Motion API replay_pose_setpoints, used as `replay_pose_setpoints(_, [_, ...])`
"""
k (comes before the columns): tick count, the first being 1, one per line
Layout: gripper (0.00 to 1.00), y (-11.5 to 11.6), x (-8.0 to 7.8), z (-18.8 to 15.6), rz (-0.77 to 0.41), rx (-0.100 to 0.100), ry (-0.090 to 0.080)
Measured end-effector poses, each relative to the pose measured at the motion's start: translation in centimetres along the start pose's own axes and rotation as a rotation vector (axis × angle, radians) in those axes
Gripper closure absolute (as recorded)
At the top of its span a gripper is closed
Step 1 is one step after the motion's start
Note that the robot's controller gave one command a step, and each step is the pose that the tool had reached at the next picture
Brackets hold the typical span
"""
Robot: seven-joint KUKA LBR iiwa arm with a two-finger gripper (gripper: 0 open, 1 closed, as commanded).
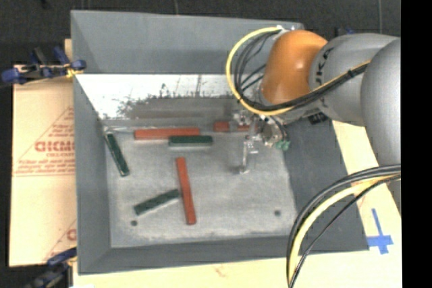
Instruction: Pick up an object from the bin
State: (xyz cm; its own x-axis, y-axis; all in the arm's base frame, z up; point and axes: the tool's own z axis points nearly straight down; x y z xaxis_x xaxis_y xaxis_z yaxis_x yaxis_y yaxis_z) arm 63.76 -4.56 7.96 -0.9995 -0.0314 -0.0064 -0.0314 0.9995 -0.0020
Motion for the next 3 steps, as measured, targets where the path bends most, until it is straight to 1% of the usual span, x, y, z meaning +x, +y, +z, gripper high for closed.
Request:
replay_pose_setpoints(1, [1.0, 6.81, -1.16, -1.03, -0.098, -0.003, 0.0])
replay_pose_setpoints(2, [0.0, 6.76, -1.13, -1.01, -0.098, -0.001, 0.001])
replay_pose_setpoints(3, [0.0, 6.74, -1.13, -1.01, -0.099, -0.001, 0.001])
